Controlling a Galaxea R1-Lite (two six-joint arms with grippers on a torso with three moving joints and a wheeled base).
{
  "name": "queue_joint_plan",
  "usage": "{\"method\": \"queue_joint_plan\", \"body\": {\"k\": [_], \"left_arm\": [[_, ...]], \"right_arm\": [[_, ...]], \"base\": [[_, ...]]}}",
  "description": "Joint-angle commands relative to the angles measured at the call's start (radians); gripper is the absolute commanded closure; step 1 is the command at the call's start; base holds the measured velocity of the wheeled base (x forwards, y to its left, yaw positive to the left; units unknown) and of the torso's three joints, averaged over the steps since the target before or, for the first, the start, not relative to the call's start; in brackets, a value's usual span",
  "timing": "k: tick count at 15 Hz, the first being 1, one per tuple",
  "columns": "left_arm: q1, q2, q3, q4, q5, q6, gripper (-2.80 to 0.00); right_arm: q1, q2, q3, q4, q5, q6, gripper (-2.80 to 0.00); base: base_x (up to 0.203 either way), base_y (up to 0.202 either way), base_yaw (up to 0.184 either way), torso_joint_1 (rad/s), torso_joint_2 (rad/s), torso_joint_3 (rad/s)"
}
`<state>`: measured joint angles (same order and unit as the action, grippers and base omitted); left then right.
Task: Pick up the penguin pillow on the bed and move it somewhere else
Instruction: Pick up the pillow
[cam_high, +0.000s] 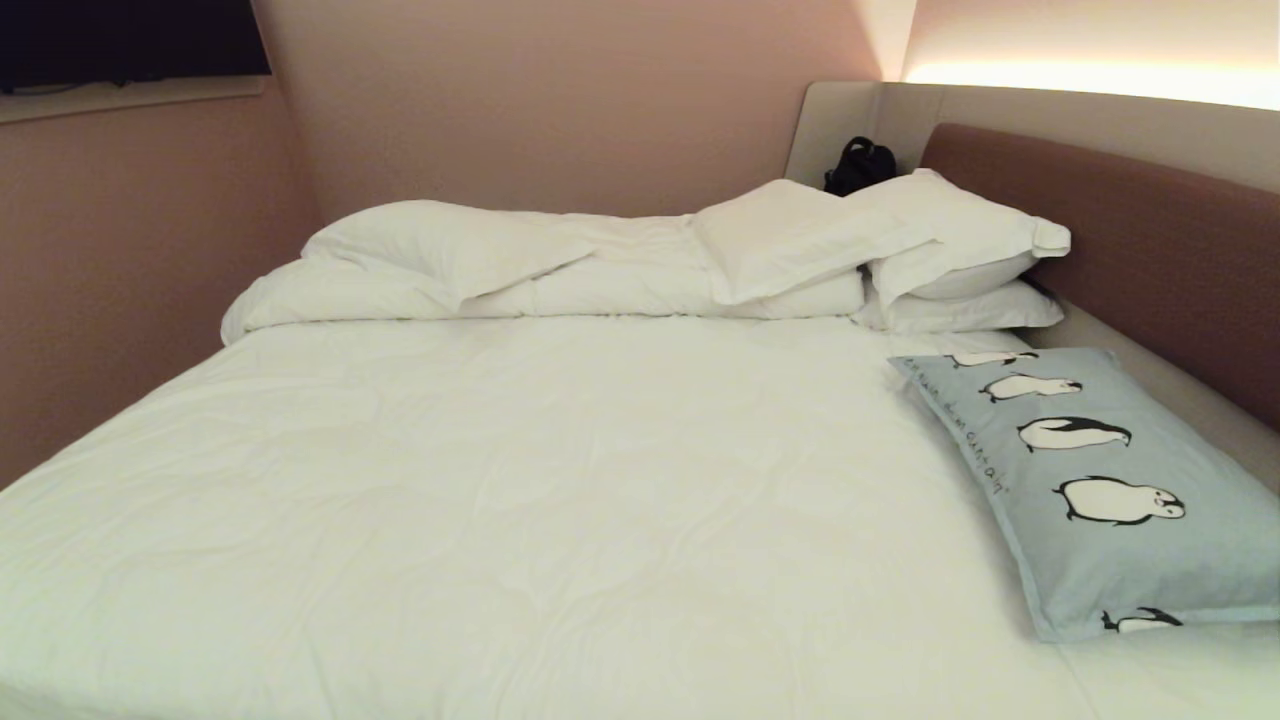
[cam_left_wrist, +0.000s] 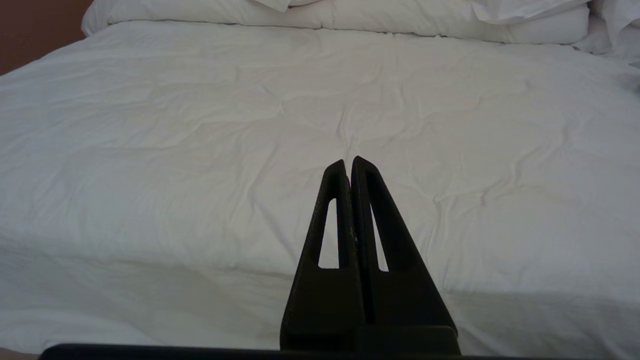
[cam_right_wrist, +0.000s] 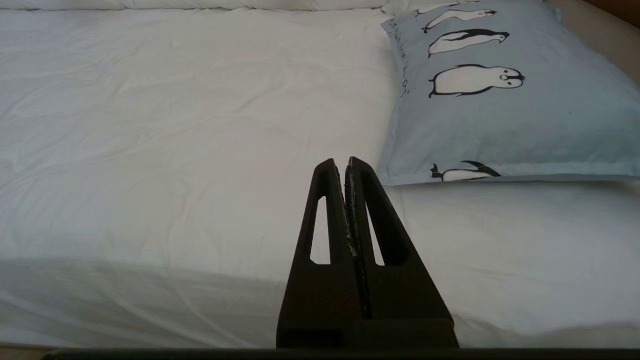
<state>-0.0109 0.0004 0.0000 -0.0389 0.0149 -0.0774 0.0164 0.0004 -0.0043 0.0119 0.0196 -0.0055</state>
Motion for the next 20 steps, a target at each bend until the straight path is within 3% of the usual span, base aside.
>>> {"method": "queue_joint_plan", "body": {"k": [1,20], "left_arm": [[0.000,0.000,0.000,-0.001,0.000,-0.001,0.00],[0.000,0.000,0.000,-0.001,0.000,-0.001,0.00]], "right_arm": [[0.000,0.000,0.000,0.000,0.000,-0.001,0.00],[0.000,0.000,0.001,-0.001,0.000,-0.001,0.00]], "base": [[0.000,0.000,0.000,0.000,0.00,0.000],[0.000,0.000,0.000,0.000,0.00,0.000]]}}
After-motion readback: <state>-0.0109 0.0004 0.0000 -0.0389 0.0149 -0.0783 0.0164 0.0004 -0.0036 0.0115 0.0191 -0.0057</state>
